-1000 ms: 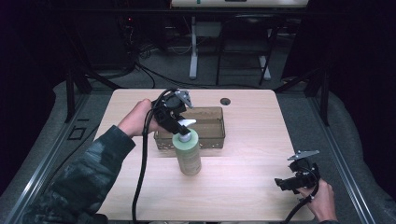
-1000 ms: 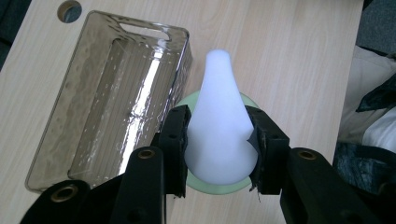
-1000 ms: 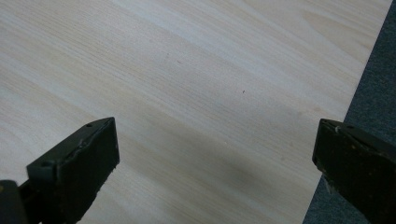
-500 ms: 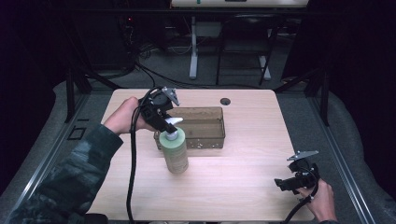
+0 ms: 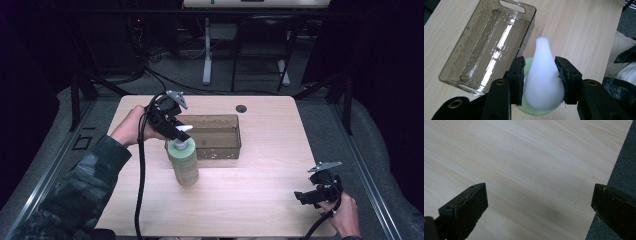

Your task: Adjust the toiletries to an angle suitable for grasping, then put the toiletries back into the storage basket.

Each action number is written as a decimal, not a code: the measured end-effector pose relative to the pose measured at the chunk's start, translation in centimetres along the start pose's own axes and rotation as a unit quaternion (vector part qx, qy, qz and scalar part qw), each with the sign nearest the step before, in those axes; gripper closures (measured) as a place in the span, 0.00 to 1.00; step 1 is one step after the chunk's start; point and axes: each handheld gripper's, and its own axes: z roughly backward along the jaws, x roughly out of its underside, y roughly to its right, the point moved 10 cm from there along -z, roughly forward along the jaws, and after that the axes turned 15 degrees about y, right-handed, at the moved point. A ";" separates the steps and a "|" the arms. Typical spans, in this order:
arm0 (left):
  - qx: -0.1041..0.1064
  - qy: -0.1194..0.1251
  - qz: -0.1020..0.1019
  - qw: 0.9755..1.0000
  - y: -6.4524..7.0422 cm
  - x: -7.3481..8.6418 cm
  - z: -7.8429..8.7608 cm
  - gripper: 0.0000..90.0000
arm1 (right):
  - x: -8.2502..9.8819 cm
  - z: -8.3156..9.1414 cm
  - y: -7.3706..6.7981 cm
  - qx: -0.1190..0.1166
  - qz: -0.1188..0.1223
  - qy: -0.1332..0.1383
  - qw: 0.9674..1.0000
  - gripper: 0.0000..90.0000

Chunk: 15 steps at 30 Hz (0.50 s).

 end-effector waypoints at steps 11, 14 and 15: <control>-0.014 -0.004 0.007 1.000 0.2 0.2 -0.3 0.70 | 0.0 0.2 0.1 0.001 0.000 0.003 1.000 0.00; -0.014 -0.005 0.009 1.000 0.2 0.2 -0.2 0.70 | 0.0 0.1 0.1 0.002 0.002 0.003 1.000 0.00; -0.017 -0.004 0.009 1.000 0.2 0.2 -0.2 0.70 | 0.0 0.1 0.1 0.002 0.002 0.003 1.000 0.00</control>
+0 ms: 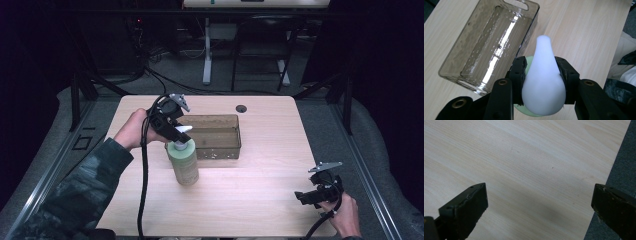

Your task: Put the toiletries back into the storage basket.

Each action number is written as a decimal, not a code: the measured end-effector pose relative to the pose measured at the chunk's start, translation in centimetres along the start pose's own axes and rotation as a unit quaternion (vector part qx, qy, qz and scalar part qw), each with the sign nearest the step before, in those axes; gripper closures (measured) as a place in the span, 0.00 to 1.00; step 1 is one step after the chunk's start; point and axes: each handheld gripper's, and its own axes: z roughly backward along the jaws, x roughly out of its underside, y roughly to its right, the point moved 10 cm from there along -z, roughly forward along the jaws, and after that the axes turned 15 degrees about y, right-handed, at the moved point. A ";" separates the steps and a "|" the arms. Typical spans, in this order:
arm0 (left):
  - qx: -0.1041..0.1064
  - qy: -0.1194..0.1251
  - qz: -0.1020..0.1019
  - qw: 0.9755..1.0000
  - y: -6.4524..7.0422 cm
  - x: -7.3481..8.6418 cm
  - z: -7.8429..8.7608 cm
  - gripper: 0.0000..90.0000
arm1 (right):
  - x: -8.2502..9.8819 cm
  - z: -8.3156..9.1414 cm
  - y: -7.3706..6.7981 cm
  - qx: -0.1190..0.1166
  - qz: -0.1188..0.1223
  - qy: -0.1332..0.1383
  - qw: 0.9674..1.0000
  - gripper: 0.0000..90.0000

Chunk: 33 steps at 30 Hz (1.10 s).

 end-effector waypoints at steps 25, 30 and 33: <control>-0.014 0.003 -0.008 1.000 0.1 -1.4 2.6 0.70 | 0.2 0.0 0.0 -0.003 0.003 -0.002 1.000 0.00; -0.018 0.004 -0.009 1.000 0.0 -1.9 3.5 0.70 | 0.5 -0.2 -0.2 -0.009 0.009 -0.005 1.000 0.00; -0.020 0.007 -0.009 1.000 -0.1 -2.2 3.9 0.70 | 0.5 -0.3 -0.2 -0.008 0.012 -0.006 1.000 0.00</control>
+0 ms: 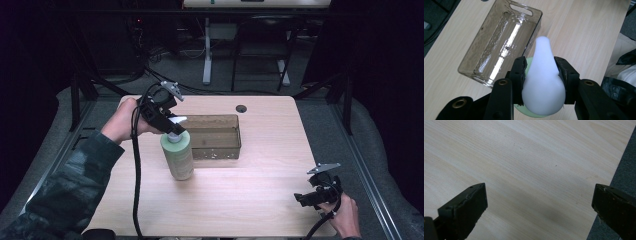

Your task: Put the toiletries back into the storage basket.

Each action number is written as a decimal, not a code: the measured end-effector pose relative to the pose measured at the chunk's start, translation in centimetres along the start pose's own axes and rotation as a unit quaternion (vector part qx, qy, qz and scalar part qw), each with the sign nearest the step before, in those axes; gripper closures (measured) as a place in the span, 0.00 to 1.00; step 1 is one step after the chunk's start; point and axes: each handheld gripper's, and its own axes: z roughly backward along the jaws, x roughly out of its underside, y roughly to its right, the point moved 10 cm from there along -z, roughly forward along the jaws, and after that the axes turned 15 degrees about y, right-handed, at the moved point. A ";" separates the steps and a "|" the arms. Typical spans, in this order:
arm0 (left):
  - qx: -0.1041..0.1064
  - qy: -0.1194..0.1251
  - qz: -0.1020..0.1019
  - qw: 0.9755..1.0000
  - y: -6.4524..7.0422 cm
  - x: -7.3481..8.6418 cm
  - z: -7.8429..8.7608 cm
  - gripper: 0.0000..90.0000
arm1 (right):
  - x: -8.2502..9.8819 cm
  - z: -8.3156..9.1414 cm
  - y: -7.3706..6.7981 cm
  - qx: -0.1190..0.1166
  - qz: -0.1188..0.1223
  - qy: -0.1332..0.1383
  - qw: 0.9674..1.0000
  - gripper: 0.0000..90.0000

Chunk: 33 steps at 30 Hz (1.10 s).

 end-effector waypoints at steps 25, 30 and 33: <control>-0.013 0.001 -0.009 1.000 -1.0 -2.3 2.3 0.70 | 0.4 -0.2 0.0 -0.001 0.002 -0.007 1.000 0.00; -0.015 -0.002 -0.010 1.000 -1.3 -2.9 2.6 0.70 | 0.4 -0.2 0.0 0.000 0.000 -0.005 1.000 0.00; -0.016 0.001 -0.010 1.000 -1.6 -3.2 2.7 0.70 | 0.3 -0.1 0.1 -0.001 -0.002 -0.004 1.000 0.00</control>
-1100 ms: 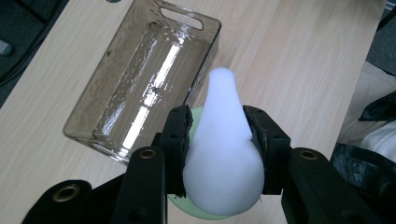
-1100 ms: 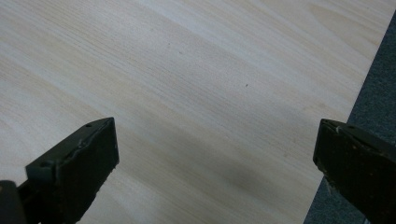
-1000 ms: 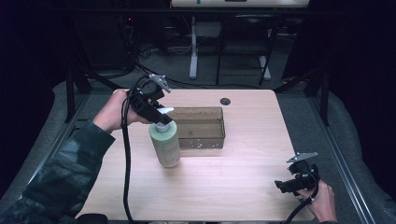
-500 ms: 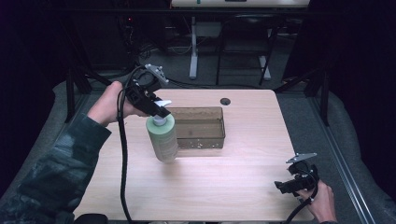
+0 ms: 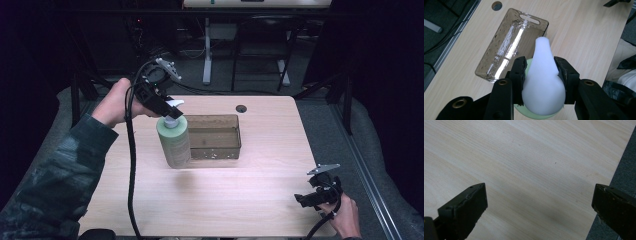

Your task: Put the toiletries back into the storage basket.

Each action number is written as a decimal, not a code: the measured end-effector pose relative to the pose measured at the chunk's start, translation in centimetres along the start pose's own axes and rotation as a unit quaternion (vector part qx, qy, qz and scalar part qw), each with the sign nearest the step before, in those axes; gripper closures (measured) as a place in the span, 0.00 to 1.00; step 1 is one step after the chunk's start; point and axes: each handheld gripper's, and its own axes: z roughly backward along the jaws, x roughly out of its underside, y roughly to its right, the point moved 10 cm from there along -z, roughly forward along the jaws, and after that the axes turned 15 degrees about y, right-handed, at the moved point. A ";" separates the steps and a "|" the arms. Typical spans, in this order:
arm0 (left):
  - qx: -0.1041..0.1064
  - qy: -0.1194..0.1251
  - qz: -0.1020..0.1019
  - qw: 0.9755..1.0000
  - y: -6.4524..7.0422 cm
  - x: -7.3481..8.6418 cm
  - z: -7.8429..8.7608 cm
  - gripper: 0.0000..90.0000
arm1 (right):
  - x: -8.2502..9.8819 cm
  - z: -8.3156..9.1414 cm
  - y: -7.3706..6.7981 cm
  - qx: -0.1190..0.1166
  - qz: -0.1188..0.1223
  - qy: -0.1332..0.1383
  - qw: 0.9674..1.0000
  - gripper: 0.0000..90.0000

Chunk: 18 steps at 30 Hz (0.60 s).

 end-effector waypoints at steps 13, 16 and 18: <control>-0.006 0.007 0.001 1.000 -1.5 -2.1 0.8 0.70 | 0.2 0.0 0.3 0.002 -0.005 0.001 1.000 0.00; -0.001 0.010 0.000 1.000 -1.7 -2.5 0.8 0.70 | 0.3 0.0 0.4 0.003 -0.005 -0.001 1.000 0.00; -0.007 0.013 0.008 1.000 -2.2 -2.7 0.8 0.70 | 0.3 0.0 0.4 0.001 -0.008 0.002 1.000 0.00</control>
